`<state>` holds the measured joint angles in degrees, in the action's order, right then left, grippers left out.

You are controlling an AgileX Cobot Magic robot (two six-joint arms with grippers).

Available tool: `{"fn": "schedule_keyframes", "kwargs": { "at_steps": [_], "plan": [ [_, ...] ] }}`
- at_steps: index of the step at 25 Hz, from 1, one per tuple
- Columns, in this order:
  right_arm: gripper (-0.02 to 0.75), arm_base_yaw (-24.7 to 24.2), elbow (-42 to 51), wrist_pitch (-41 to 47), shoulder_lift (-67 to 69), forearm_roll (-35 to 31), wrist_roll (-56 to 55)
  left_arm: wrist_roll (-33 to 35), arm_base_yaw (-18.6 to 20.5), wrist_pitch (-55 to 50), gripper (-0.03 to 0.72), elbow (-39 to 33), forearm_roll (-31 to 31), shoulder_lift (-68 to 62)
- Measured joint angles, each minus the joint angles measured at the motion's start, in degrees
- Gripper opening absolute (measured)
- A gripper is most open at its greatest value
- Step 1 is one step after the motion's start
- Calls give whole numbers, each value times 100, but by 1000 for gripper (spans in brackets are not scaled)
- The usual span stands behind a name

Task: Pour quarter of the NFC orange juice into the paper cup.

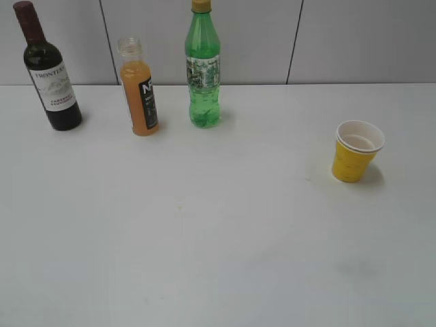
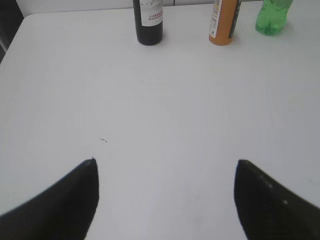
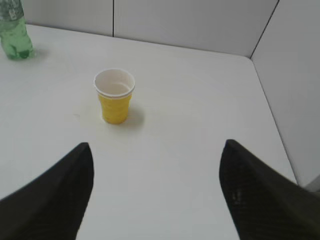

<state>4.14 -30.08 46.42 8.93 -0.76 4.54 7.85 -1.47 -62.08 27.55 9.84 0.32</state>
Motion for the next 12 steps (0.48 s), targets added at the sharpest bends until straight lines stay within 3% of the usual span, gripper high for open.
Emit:
{"fn": "schedule_keyframes", "kwargs": {
  "at_steps": [7,12],
  "plan": [
    [622,0,-6,-1800,1720,-294,143,0,0,4,652,0,4,0],
    [622,0,5,-3047,3057,-1131,1038,0,0,4,649,0,4,0]
  ]
}}
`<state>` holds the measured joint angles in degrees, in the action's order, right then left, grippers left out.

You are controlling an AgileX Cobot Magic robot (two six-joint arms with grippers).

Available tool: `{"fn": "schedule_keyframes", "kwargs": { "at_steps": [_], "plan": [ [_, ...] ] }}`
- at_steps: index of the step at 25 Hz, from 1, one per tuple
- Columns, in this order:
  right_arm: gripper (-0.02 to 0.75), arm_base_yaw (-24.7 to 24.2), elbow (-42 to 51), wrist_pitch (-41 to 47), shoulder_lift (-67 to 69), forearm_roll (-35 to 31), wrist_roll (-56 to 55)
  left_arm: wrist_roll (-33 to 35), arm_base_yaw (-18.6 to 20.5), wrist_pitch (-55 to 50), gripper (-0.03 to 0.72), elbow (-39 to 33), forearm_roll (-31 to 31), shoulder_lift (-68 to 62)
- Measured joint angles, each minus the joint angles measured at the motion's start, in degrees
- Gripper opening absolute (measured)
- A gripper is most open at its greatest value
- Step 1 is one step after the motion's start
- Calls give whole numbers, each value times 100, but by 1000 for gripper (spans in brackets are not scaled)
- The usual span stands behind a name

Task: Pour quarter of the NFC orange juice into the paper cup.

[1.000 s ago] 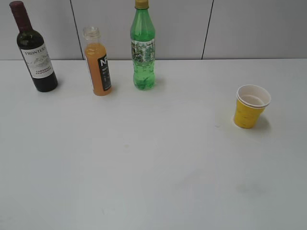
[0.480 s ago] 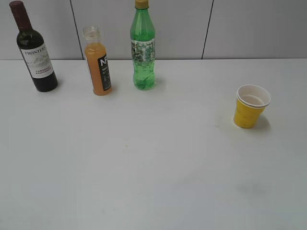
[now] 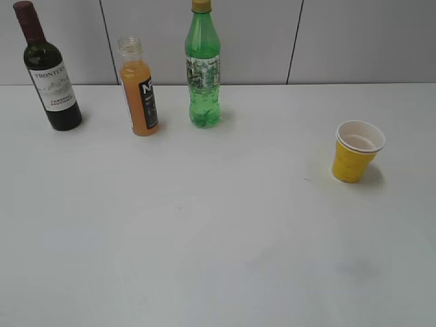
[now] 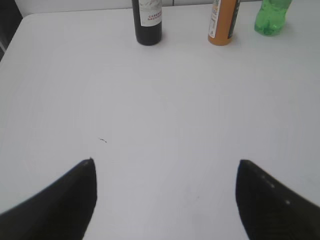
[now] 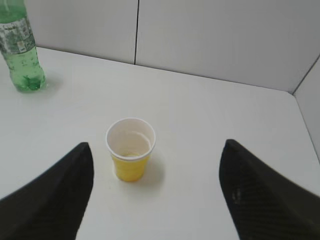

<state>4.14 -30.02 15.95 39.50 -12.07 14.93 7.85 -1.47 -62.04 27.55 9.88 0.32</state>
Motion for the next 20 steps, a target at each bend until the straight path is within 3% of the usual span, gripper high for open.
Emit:
{"fn": "schedule_keyframes", "kwargs": {
  "at_steps": [6,14,20],
  "plan": [
    [613,198,392,-1781,1212,-428,436,0,0,0,634,0,0,0],
    [612,1376,1173,-4198,2396,-446,-108,0,0,5,617,0,-12,0],
    [612,1443,1718,-5557,3274,-464,-713,0,0,5,599,0,-18,0]
  ]
}}
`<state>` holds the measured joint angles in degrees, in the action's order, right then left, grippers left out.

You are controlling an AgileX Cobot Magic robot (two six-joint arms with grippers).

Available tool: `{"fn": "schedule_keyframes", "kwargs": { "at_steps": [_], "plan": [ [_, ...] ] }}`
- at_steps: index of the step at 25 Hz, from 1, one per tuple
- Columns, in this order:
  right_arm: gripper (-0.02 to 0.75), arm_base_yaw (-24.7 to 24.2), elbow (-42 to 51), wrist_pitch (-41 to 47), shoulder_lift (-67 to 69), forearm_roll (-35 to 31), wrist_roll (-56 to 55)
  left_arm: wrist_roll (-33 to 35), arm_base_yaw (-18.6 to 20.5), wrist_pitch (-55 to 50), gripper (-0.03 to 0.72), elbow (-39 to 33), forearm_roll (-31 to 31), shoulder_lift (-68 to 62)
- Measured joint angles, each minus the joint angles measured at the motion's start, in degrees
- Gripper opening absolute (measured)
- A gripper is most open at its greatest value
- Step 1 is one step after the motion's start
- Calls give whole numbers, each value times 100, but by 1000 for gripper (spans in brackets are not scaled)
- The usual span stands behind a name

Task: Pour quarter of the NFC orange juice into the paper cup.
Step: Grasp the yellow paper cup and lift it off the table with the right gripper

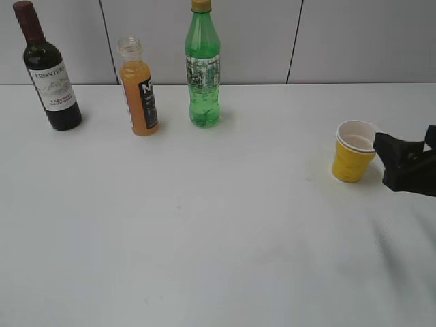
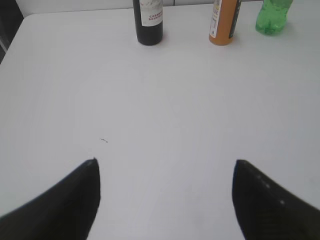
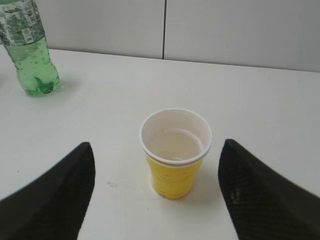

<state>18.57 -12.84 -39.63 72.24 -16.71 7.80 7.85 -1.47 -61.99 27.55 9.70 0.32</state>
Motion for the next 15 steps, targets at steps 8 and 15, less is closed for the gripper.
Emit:
{"fn": "schedule_keyframes", "kwargs": {
  "at_steps": [8,15],
  "plan": [
    [612,2,330,-2233,1606,152,-818,0,0,-6,594,0,-6,0],
    [612,2,298,-2909,3030,318,-1043,0,0,-6,594,0,-10,0]
  ]
}}
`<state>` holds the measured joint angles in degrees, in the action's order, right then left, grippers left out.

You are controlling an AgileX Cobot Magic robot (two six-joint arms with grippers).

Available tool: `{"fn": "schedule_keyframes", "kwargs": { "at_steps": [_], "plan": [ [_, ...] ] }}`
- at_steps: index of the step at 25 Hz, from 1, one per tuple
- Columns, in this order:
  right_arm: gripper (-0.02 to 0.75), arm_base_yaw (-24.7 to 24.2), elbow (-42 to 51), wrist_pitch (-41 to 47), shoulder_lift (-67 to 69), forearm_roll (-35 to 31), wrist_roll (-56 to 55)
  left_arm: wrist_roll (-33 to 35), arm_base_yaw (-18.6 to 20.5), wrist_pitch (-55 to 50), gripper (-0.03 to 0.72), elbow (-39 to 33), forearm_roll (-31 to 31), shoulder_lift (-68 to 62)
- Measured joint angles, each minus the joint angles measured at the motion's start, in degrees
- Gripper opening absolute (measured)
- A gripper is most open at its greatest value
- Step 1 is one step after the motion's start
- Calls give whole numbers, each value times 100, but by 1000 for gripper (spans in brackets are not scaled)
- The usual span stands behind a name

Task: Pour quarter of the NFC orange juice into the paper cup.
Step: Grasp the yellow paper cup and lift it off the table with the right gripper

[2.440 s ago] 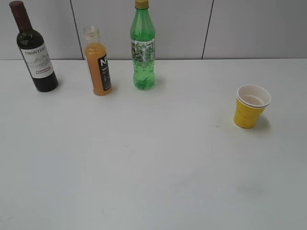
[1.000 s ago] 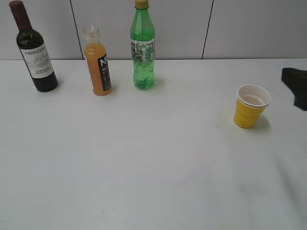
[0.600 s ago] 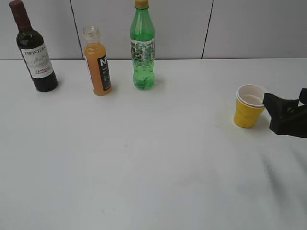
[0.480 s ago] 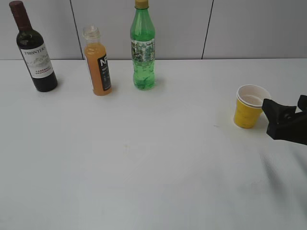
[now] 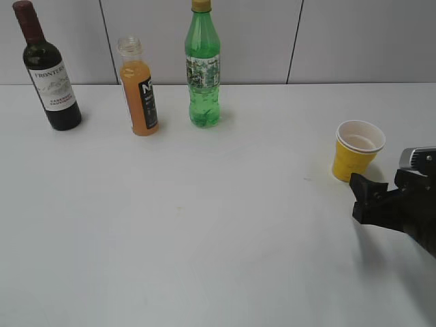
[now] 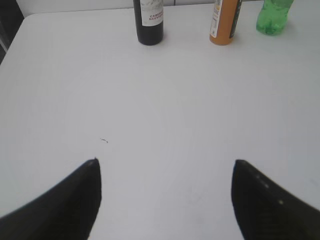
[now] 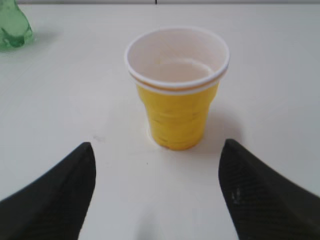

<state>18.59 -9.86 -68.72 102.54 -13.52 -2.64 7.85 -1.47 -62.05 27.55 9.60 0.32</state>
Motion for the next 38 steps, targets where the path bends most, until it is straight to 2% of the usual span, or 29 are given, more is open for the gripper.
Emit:
{"fn": "schedule_keyframes", "kwargs": {
  "at_steps": [13,21,30,38],
  "plan": [
    [612,0,-803,-46,1274,-1,-266,0,0,0,587,0,-14,0],
    [612,0,-1274,-50,1928,-266,-319,0,0,0,587,0,-14,0],
    [612,0,-1566,-142,2154,-604,-319,0,0,0,587,0,-19,0],
    [612,0,-1937,-173,2389,-626,-319,0,0,0,587,0,-19,0]
  ]
}}
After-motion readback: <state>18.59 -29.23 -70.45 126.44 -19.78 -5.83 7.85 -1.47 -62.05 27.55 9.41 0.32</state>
